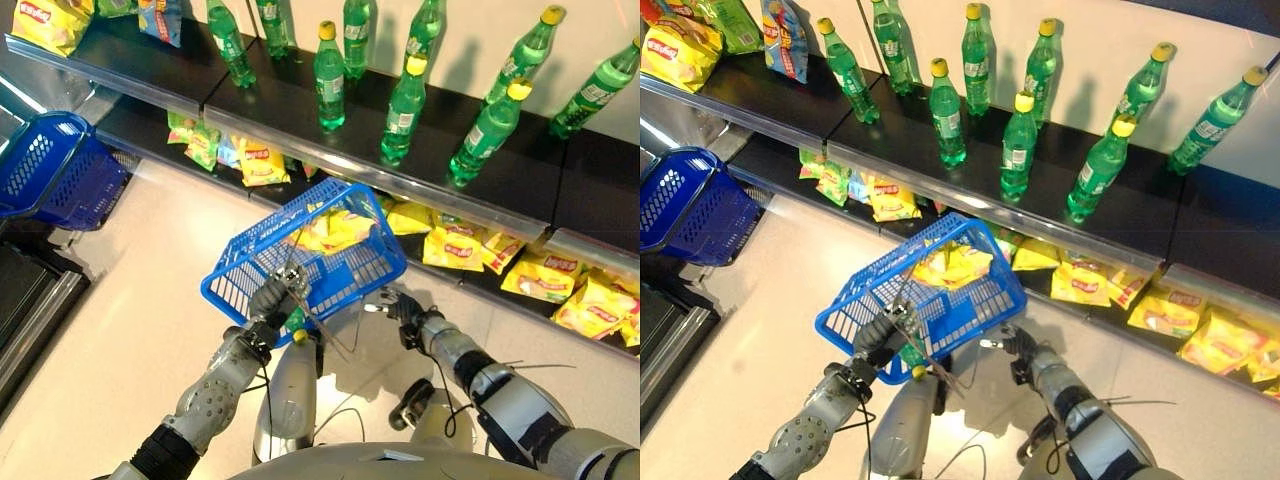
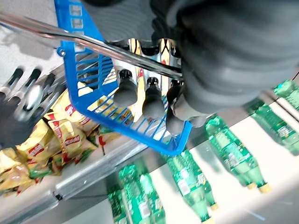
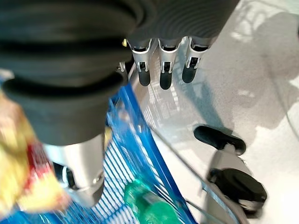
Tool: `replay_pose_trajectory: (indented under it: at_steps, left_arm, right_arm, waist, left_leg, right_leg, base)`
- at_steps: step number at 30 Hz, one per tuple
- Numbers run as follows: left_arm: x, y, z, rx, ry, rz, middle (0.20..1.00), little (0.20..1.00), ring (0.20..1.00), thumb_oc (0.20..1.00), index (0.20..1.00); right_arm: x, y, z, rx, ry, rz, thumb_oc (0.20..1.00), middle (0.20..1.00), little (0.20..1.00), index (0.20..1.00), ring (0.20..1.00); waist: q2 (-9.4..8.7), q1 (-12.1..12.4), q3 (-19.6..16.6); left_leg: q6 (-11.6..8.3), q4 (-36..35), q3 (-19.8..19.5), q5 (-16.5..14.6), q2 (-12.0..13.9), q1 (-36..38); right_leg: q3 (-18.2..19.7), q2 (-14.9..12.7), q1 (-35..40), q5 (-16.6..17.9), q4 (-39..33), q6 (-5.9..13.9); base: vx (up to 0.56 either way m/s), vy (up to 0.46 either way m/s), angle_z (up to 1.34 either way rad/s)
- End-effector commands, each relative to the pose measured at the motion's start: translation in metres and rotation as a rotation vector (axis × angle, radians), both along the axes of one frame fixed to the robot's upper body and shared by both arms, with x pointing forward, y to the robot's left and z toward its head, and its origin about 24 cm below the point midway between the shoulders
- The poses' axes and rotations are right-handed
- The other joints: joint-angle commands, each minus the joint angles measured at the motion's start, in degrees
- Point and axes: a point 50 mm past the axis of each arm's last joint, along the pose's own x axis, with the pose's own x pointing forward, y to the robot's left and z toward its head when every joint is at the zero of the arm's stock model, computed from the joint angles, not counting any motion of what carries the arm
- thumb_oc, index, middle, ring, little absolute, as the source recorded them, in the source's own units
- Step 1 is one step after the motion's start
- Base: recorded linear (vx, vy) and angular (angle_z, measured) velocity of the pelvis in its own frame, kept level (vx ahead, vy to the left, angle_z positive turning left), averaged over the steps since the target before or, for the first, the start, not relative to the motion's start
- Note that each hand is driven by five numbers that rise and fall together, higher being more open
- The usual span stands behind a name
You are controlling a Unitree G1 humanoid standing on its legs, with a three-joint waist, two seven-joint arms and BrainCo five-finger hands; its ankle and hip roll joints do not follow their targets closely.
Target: Pick up the snacks into the basket
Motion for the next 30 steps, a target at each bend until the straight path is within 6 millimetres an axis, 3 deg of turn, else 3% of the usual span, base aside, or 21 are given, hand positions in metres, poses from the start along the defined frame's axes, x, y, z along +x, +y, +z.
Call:
replay_pose_trajectory:
  at_steps: [1,6,7,13,15,18,20,30]
  left_arm:
    - [0.005,-0.029,0.055,-0.165,-0.311,-0.096,0.200,0.200,0.200,0.200,0.200]
    - [0.003,-0.020,0.038,-0.149,-0.253,-0.040,0.200,0.200,0.200,0.200,0.200]
    - [0.003,-0.019,0.035,-0.145,-0.241,-0.036,0.200,0.200,0.200,0.200,0.200]
    - [-0.002,-0.014,0.020,-0.137,-0.180,-0.001,0.200,0.200,0.200,0.200,0.200]
    - [-0.005,-0.005,0.007,-0.117,-0.134,0.051,0.200,0.200,0.200,0.200,0.200]
    - [-0.009,0.003,-0.006,-0.103,-0.087,0.106,0.200,0.200,0.200,0.200,0.200]
    - [-0.018,0.008,-0.027,-0.102,-0.003,0.170,0.200,0.200,0.200,0.200,0.200]
    - [-0.037,0.006,-0.068,-0.124,0.178,0.284,0.200,0.200,0.200,0.200,0.200]
  right_arm:
    - [0.017,-0.011,0.018,0.045,-0.110,-0.060,1.000,1.000,1.000,1.000,1.000]
    - [0.000,-0.037,0.006,0.080,-0.071,-0.221,1.000,1.000,1.000,1.000,1.000]
    - [-0.003,-0.040,0.004,0.080,-0.058,-0.237,1.000,1.000,1.000,1.000,1.000]
    - [-0.022,-0.055,-0.011,0.065,0.013,-0.328,1.000,1.000,1.000,1.000,1.000]
    - [-0.036,-0.063,-0.021,0.047,0.067,-0.382,1.000,1.000,1.000,1.000,1.000]
    - [-0.052,-0.066,-0.030,0.061,0.119,-0.427,1.000,1.000,1.000,1.000,1.000]
    - [-0.068,-0.067,-0.039,0.087,0.166,-0.481,1.000,1.000,1.000,1.000,1.000]
    - [-0.102,-0.059,-0.057,0.096,0.257,-0.533,1.000,1.000,1.000,1.000,1.000]
  waist:
    - [0.21,-0.1,-0.9]
    - [-0.51,-1.5,-2.8]
    - [-0.62,-1.7,-3.1]
    - [-1.04,-2.6,-5.1]
    - [-1.20,-2.9,-6.9]
    - [-1.48,-3.1,-8.9]
    - [-1.52,-3.4,-10.9]
    - [-1.53,-4.9,-15.5]
  left_leg:
    - [1.30,-0.6,1.0,-2.5,0.4,2.7]
    - [1.02,-4.6,2.2,-1.5,0.9,6.4]
    - [1.51,-5.9,3.0,0.0,0.8,6.7]
    - [1.12,-10.9,4.1,1.4,1.0,10.7]
    - [0.70,-15.5,5.4,2.9,0.8,14.0]
    - [0.22,-19.9,6.9,4.5,0.6,17.1]
    - [-0.15,-23.7,8.1,6.0,0.2,19.5]
    - [-1.09,-27.7,9.7,6.8,0.0,20.9]
  right_leg:
    - [0.1,0.0,1.0,11.2,-3.8,4.49]
    - [-0.1,1.0,4.2,12.7,-8.0,4.94]
    - [-0.8,1.1,4.5,14.1,-9.4,4.29]
    - [-0.9,2.3,7.5,15.9,-14.4,4.85]
    - [-0.9,3.4,9.8,17.3,-19.1,5.23]
    - [-0.2,5.2,11.9,18.6,-23.9,5.40]
    - [0.5,6.4,13.8,19.6,-28.4,5.50]
    - [3.4,9.1,15.3,21.3,-36.5,5.23]
  base:
    - [0.04,-0.012,-0.13]
    - [0.05,-0.007,-0.17]
    - [0.01,0.009,-0.18]
    - [0.05,-0.004,-0.10]
    - [0.12,-0.012,-0.14]
    - [0.12,-0.021,-0.26]
    - [0.12,-0.014,-0.28]
    - [0.06,-0.015,-0.21]
